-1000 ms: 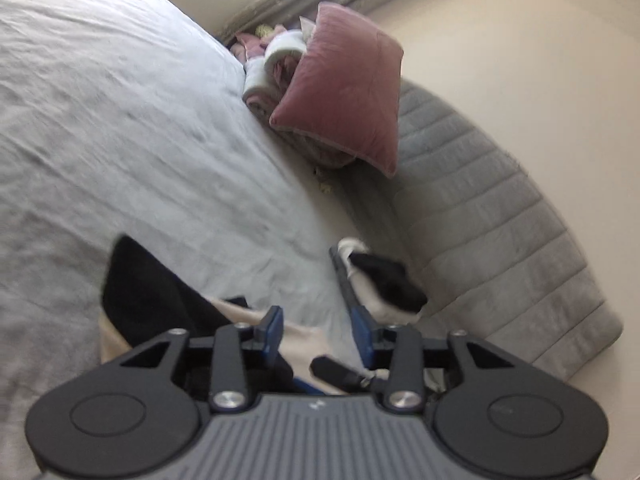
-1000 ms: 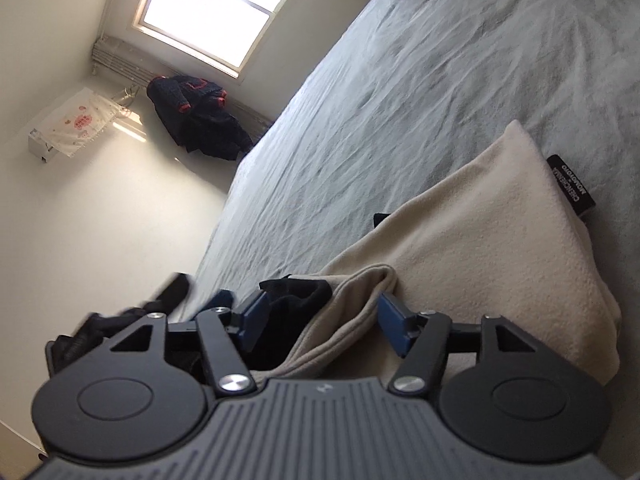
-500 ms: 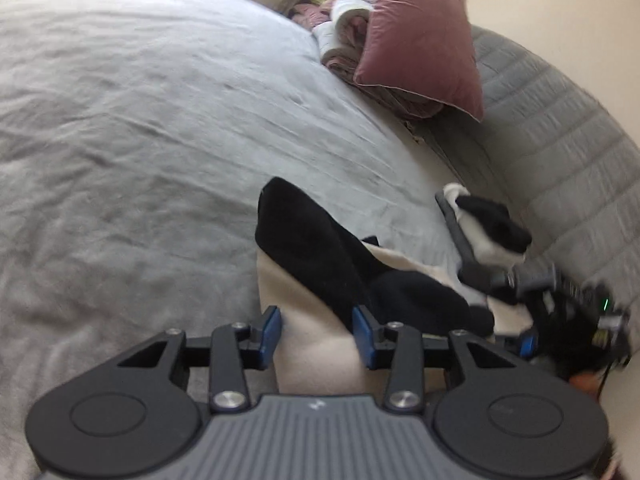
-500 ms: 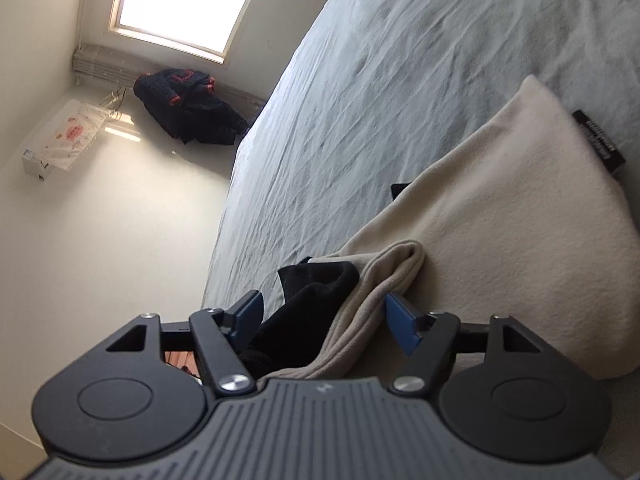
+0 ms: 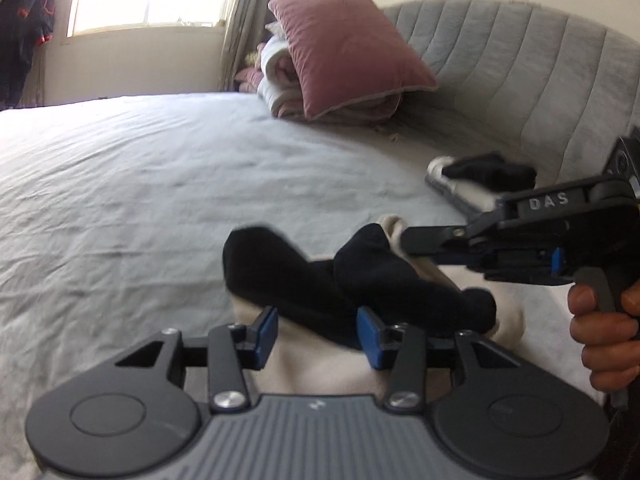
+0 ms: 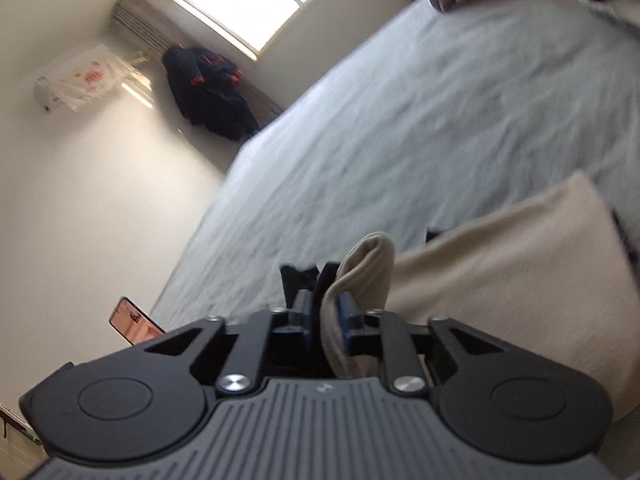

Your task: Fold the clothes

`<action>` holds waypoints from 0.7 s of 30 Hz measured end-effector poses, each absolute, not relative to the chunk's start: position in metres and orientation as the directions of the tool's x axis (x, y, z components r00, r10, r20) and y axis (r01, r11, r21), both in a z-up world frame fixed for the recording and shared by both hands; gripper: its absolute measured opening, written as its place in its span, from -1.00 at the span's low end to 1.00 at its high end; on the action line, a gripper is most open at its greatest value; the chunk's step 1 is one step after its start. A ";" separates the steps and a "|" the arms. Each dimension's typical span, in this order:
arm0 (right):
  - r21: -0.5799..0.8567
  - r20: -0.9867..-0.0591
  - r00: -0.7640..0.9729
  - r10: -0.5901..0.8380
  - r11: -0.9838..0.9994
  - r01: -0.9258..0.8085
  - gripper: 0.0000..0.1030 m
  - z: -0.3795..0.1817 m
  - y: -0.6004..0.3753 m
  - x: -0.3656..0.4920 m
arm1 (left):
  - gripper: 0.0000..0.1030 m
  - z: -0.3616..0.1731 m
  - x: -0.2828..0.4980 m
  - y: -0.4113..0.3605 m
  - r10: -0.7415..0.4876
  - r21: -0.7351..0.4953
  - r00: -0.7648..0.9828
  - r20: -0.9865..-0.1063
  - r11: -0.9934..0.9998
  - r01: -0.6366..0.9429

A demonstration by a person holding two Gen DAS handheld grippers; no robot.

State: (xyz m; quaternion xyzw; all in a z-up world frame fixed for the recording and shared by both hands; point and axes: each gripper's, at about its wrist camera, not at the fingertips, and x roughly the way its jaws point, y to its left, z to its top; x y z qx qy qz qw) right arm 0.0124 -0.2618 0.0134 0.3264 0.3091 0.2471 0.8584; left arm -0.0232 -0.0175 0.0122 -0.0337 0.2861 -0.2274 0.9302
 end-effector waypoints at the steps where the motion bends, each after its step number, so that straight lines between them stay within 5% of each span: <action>1: 0.711 -0.355 0.699 0.621 0.665 -0.229 -0.84 0.016 -0.269 0.012 | -0.11 0.015 -0.023 -0.015 -0.451 -0.210 0.739 -0.501 0.891 0.402; 9: 0.765 -0.449 0.614 0.649 0.634 -0.111 -0.62 -0.010 -0.284 0.029 | 0.02 -0.004 -0.009 -0.026 -0.500 -0.298 0.678 -0.539 0.866 0.401; 11: 0.772 -0.481 0.589 0.649 0.632 -0.066 0.23 -0.019 -0.286 0.028 | 0.04 -0.005 -0.016 -0.035 -0.479 -0.236 0.697 -0.534 0.876 0.421; 12: 0.775 -0.487 0.583 0.650 0.629 -0.053 0.30 -0.021 -0.287 0.027 | 0.04 -0.005 -0.018 -0.038 -0.474 -0.212 0.701 -0.533 0.877 0.431; 21: 0.760 -0.516 0.549 0.658 0.647 -0.062 0.30 -0.021 -0.266 0.025 | 0.05 -0.010 -0.037 -0.058 -0.419 -0.065 0.750 -0.513 0.890 0.452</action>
